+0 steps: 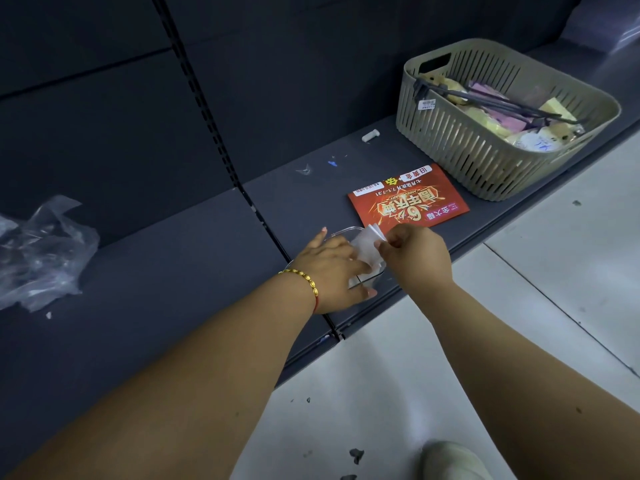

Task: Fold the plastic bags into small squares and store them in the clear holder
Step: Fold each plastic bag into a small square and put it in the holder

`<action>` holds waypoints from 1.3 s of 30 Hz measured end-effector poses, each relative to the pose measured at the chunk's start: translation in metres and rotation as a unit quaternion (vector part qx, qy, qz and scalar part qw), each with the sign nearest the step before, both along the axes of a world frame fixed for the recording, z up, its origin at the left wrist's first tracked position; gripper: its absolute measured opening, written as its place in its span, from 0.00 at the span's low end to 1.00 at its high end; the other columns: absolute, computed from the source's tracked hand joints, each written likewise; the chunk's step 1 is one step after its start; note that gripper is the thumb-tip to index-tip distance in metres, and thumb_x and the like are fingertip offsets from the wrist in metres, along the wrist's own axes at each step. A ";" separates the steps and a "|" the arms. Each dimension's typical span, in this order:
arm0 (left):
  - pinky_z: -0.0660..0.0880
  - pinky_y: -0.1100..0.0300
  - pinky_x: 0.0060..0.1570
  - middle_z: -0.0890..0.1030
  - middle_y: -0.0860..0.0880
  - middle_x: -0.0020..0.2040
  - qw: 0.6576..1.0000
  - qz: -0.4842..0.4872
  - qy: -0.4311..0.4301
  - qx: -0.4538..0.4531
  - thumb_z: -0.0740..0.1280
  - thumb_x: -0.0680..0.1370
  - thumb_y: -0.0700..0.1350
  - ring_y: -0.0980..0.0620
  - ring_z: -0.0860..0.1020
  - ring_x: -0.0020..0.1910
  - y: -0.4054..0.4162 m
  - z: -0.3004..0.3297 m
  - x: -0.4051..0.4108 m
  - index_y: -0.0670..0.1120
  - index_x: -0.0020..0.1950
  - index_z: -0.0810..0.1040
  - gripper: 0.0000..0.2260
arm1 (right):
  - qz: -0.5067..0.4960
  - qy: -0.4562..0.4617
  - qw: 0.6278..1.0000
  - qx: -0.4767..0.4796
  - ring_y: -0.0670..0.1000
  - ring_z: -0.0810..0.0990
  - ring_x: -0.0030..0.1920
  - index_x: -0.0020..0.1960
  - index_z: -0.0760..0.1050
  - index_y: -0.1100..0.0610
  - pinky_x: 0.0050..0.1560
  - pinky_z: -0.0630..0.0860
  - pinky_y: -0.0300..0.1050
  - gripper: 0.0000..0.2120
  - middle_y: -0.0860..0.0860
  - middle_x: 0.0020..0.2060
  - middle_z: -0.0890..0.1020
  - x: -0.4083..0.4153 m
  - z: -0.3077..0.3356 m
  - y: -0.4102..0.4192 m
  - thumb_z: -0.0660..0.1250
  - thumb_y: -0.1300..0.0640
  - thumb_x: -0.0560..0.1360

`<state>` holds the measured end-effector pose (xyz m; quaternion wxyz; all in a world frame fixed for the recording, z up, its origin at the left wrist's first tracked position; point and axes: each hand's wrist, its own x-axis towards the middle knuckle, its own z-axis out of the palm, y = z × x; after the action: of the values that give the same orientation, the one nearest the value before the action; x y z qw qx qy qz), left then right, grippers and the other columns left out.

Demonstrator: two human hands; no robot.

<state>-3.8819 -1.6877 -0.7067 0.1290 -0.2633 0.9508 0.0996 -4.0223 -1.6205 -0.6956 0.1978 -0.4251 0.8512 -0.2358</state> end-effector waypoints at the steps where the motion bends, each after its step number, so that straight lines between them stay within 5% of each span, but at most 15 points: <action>1: 0.38 0.46 0.76 0.67 0.51 0.72 1.000 -0.002 0.001 0.003 0.53 0.79 0.65 0.50 0.55 0.76 0.000 0.000 0.000 0.60 0.73 0.68 0.24 | 0.013 0.021 0.999 0.022 0.55 0.76 0.38 0.38 0.73 0.54 0.34 0.68 0.41 0.11 0.52 0.33 0.77 0.001 -0.002 -0.002 0.66 0.52 0.78; 6: 0.37 0.54 0.75 0.68 0.50 0.72 0.995 0.033 0.089 0.021 0.58 0.80 0.60 0.51 0.55 0.75 0.003 0.003 0.009 0.57 0.69 0.75 0.19 | 0.036 0.067 0.992 0.099 0.54 0.74 0.39 0.40 0.72 0.55 0.37 0.67 0.41 0.10 0.52 0.36 0.76 0.006 -0.008 -0.015 0.65 0.53 0.78; 8: 0.40 0.57 0.75 0.70 0.50 0.71 0.988 0.057 0.139 0.016 0.60 0.81 0.57 0.51 0.58 0.74 0.005 0.000 0.015 0.53 0.68 0.76 0.19 | 0.033 0.074 0.991 0.111 0.55 0.74 0.39 0.33 0.70 0.55 0.38 0.68 0.41 0.15 0.52 0.34 0.75 0.008 -0.013 -0.018 0.66 0.52 0.77; 10: 0.41 0.59 0.75 0.69 0.50 0.71 0.984 0.076 0.163 0.001 0.60 0.81 0.56 0.52 0.59 0.74 0.010 -0.004 0.023 0.51 0.70 0.74 0.20 | 0.051 0.112 0.987 0.100 0.56 0.74 0.46 0.32 0.70 0.55 0.44 0.70 0.43 0.18 0.54 0.42 0.78 0.010 -0.017 -0.019 0.66 0.48 0.77; 13: 0.37 0.56 0.76 0.54 0.49 0.80 0.985 0.119 0.125 -0.027 0.55 0.81 0.59 0.51 0.47 0.79 0.020 -0.014 0.031 0.49 0.80 0.55 0.29 | 0.068 0.165 0.981 0.079 0.56 0.68 0.61 0.48 0.82 0.55 0.56 0.68 0.49 0.16 0.54 0.57 0.75 0.012 -0.019 -0.018 0.62 0.44 0.79; 15: 0.33 0.55 0.75 0.41 0.49 0.81 0.985 0.149 0.087 -0.029 0.50 0.81 0.63 0.51 0.38 0.79 0.027 -0.021 0.033 0.47 0.80 0.41 0.34 | 0.073 0.176 0.977 0.098 0.56 0.67 0.63 0.53 0.82 0.54 0.58 0.68 0.50 0.17 0.53 0.60 0.74 0.015 -0.019 -0.020 0.61 0.44 0.79; 18: 0.32 0.53 0.75 0.32 0.48 0.78 0.986 0.160 0.042 -0.027 0.45 0.81 0.64 0.50 0.32 0.77 0.031 -0.029 0.032 0.46 0.78 0.33 0.35 | 0.069 0.152 0.977 0.133 0.57 0.67 0.65 0.57 0.80 0.56 0.60 0.68 0.50 0.17 0.53 0.60 0.75 0.018 -0.022 -0.025 0.61 0.45 0.80; 22: 0.34 0.50 0.76 0.30 0.47 0.78 0.986 0.160 0.030 -0.029 0.44 0.81 0.64 0.50 0.30 0.76 0.031 -0.029 0.031 0.46 0.78 0.32 0.34 | 0.026 0.072 0.984 0.160 0.58 0.69 0.65 0.60 0.76 0.60 0.62 0.68 0.52 0.20 0.56 0.61 0.76 0.019 -0.025 -0.030 0.59 0.44 0.80; 25: 0.34 0.51 0.76 0.33 0.48 0.79 0.983 0.174 0.055 -0.015 0.45 0.81 0.64 0.51 0.32 0.77 0.031 -0.026 0.036 0.48 0.78 0.33 0.34 | 0.035 0.100 0.985 0.137 0.58 0.69 0.63 0.58 0.78 0.59 0.61 0.67 0.51 0.24 0.57 0.59 0.76 0.024 -0.020 -0.026 0.51 0.43 0.83; 28: 0.32 0.52 0.75 0.34 0.48 0.79 0.975 0.204 0.087 -0.013 0.46 0.81 0.63 0.52 0.32 0.77 0.031 -0.026 0.055 0.49 0.79 0.34 0.33 | 0.036 0.174 0.984 0.020 0.58 0.70 0.60 0.61 0.75 0.59 0.57 0.67 0.51 0.22 0.57 0.58 0.77 0.040 -0.015 -0.017 0.53 0.44 0.82; 33: 0.33 0.51 0.75 0.36 0.45 0.79 0.952 0.297 0.074 -0.018 0.46 0.82 0.62 0.50 0.35 0.78 0.029 -0.028 0.122 0.48 0.79 0.37 0.33 | 0.119 0.185 0.955 -0.200 0.61 0.77 0.49 0.52 0.78 0.61 0.50 0.73 0.53 0.18 0.58 0.47 0.80 0.112 -0.011 -0.014 0.60 0.48 0.77; 36: 0.34 0.49 0.75 0.38 0.43 0.80 0.920 0.387 0.052 -0.020 0.47 0.82 0.62 0.47 0.37 0.78 0.025 -0.031 0.177 0.49 0.80 0.41 0.32 | 0.247 0.118 0.945 -0.177 0.59 0.79 0.48 0.54 0.78 0.60 0.51 0.75 0.50 0.22 0.56 0.48 0.81 0.171 -0.023 -0.007 0.56 0.44 0.76; 39: 0.36 0.47 0.76 0.41 0.40 0.80 0.872 0.485 0.047 -0.048 0.50 0.82 0.61 0.43 0.41 0.79 0.017 -0.034 0.234 0.50 0.81 0.46 0.30 | 0.361 0.066 0.930 -0.035 0.59 0.73 0.64 0.68 0.70 0.58 0.63 0.71 0.53 0.25 0.56 0.64 0.75 0.216 -0.037 0.000 0.55 0.42 0.80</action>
<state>-3.6483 -1.6703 -0.7411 0.0071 -0.6924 0.7120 0.1166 -3.8058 -1.6201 -0.7326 0.1982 -0.7245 0.6430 -0.1495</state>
